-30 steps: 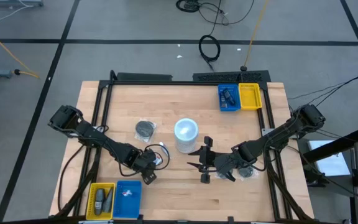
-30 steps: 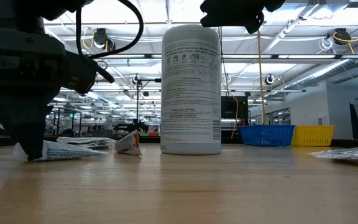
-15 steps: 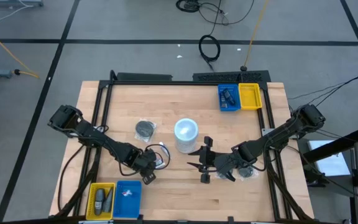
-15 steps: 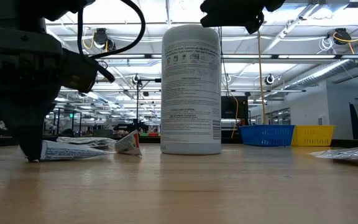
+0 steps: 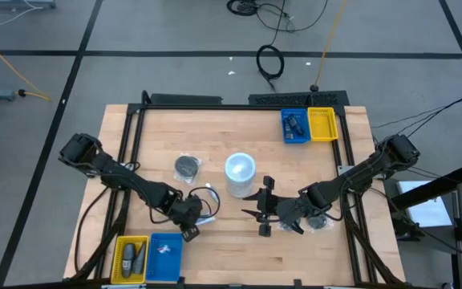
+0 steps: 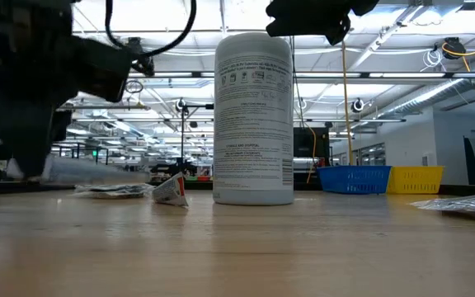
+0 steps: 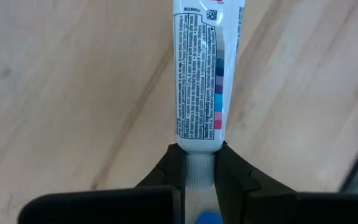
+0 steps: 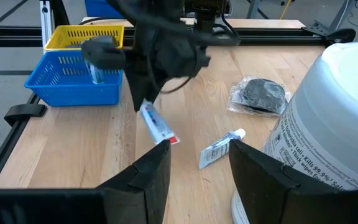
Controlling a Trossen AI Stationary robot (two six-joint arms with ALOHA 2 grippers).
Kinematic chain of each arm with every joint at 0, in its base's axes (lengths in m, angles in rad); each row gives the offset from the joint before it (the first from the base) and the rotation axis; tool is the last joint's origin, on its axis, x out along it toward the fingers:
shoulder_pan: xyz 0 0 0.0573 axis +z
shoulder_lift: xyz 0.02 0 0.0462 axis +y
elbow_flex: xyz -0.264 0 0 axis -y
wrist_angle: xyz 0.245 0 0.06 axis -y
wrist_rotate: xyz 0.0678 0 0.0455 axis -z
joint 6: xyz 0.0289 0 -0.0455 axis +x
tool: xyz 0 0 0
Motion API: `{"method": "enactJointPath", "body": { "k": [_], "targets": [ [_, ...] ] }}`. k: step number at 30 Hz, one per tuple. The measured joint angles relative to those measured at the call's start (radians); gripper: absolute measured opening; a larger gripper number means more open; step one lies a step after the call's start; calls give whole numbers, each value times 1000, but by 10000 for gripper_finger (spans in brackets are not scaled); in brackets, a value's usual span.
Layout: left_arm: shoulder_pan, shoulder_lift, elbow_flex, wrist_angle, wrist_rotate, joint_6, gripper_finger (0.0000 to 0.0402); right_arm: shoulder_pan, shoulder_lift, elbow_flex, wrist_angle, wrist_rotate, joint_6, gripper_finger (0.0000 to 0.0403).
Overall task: Pick & Place Travel size toiletries
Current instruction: Put the left white toothpaste into the bottom blue bin
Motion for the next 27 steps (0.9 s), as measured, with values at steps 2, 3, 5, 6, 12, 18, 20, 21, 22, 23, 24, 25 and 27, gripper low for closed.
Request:
{"method": "enactJointPath", "body": {
  "k": [2,3,5,6,12,18,20,21,22,23,24,25,27],
  "targets": [
    [1,-27,0,-12,-8,-7,40,0,0,0,0,0,0,155],
    [1,-42,0,-25,-10,-9,40,0,0,0,0,0,0,155],
    [-4,-77,0,-40,-10,-16,40,0,0,0,0,0,0,155],
    [-7,-93,0,-50,-11,-17,40,0,0,0,0,0,0,155],
    [-41,-186,1,-93,24,-61,41,0,0,-19,6,0,0,155],
    [-119,-248,2,-96,36,-114,41,0,0,-31,13,0,25,155],
    [-152,-252,1,-102,40,-138,41,0,0,-31,21,0,26,155],
    [-170,-255,1,-101,40,-152,41,0,0,-31,26,0,26,155],
    [-187,-257,2,-97,42,-163,41,0,0,-31,31,0,26,155],
    [-206,-256,2,-97,43,-178,41,0,0,-31,34,0,26,155],
    [-225,-255,2,-100,43,-193,42,0,0,-31,38,0,26,155],
    [-243,-255,2,-100,42,-208,42,0,0,-31,44,0,25,155],
    [-273,-256,2,-94,38,-239,42,0,0,-31,51,0,24,155]
  ]
}}
